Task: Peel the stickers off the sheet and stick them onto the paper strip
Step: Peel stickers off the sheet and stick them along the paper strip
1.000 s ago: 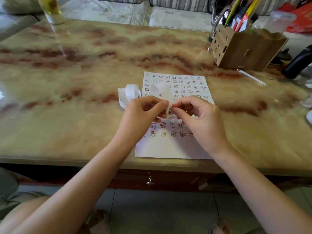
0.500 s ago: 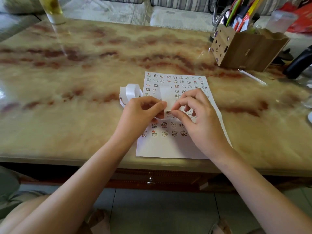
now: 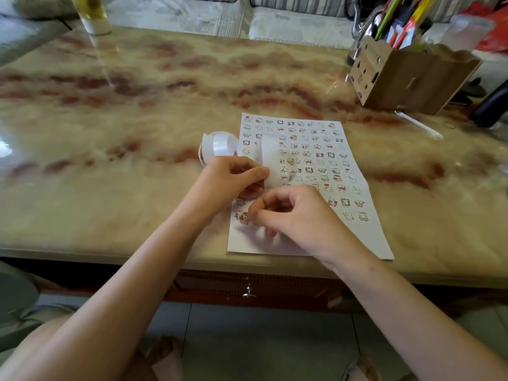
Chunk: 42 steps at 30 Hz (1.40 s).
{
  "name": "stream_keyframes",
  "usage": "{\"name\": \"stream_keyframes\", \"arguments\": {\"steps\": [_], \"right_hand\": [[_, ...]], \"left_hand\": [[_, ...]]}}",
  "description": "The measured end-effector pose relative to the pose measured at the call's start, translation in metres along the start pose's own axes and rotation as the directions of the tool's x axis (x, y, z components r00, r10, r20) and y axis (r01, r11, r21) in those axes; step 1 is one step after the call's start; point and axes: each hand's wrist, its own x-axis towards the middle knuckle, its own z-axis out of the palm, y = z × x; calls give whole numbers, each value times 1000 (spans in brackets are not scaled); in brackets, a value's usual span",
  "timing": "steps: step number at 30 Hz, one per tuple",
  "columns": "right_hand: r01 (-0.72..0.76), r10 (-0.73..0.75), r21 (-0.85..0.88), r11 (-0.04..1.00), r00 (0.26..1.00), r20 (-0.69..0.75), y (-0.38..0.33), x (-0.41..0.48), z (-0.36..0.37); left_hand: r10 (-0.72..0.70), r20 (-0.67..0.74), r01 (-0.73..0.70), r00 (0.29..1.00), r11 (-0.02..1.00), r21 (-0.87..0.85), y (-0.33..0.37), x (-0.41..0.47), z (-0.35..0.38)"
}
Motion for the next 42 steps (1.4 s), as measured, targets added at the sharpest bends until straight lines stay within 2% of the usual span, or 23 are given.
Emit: {"name": "stream_keyframes", "arguments": {"steps": [6, 13, 18, 29, 42], "right_hand": [[-58, 54, -126, 990, 998, -35, 3, 7, 7], [-72, 74, -175, 982, 997, 8, 0, 8, 9], [-57, 52, -220, 974, 998, -24, 1, 8, 12], [-69, 76, -152, 986, 996, 37, -2, 6, 7], [-11, -11, -312, 950, 998, -69, 5, 5, 17]], "left_hand": [[-16, 35, 16, 999, 1000, 2, -2, 3, -2], [-13, 41, 13, 999, 1000, 7, -3, 3, -2], [-10, 39, 10, 999, 1000, 4, -4, 4, -2], [-2, 30, 2, 1000, 1000, 14, -3, 4, 0], [2, 20, -3, 1000, 999, 35, -4, 4, 0]]}}
